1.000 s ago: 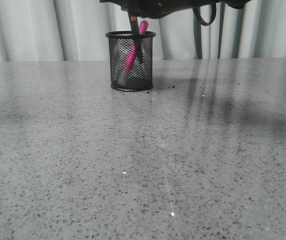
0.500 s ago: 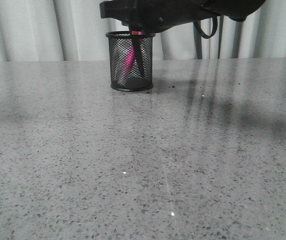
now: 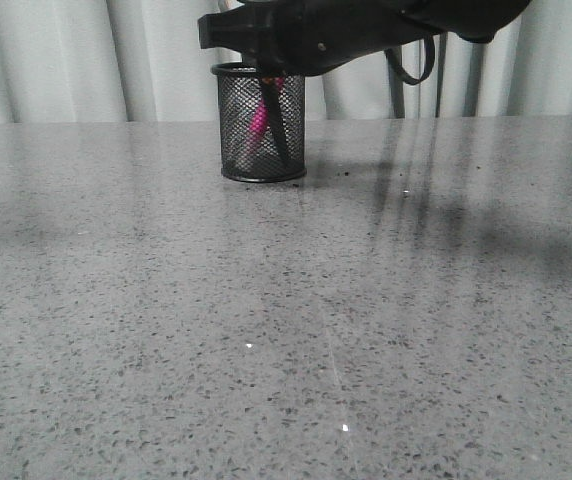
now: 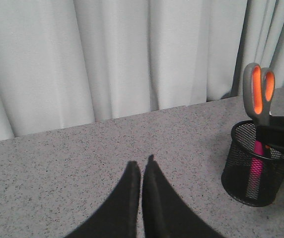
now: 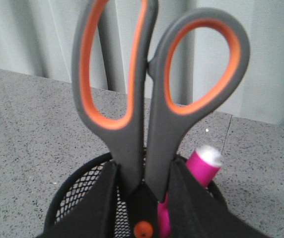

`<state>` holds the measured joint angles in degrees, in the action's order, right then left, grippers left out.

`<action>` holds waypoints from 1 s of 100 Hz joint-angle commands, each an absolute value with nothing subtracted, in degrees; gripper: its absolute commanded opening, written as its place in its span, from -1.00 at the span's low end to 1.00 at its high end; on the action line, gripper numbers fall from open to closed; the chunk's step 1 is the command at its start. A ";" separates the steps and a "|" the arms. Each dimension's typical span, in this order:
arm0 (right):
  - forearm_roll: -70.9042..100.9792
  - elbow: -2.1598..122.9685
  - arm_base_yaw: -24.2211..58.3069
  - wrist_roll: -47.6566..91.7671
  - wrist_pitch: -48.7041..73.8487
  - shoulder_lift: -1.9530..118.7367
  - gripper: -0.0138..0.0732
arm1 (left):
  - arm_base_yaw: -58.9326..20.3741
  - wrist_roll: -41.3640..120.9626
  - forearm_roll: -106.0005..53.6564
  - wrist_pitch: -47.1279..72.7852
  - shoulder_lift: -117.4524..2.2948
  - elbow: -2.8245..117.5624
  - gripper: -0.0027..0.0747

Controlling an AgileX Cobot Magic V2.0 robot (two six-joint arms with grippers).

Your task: Put pen and scissors into bin

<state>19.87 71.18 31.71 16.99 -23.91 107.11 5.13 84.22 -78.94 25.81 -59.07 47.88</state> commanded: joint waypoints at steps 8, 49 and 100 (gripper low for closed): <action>19.33 72.53 31.65 17.09 -28.19 104.40 -0.86 | 5.36 83.56 -81.41 26.03 -58.02 49.41 -0.98; 19.33 72.53 31.65 17.09 -28.98 104.40 -0.04 | 5.36 83.56 -81.41 26.14 -58.02 49.41 -0.98; 19.33 72.44 30.38 23.56 -28.46 91.74 -0.47 | 5.36 83.56 -81.10 26.14 -58.02 49.41 -0.98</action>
<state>19.87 70.82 31.47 20.23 -25.21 98.33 5.13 84.22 -78.94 25.94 -59.07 47.88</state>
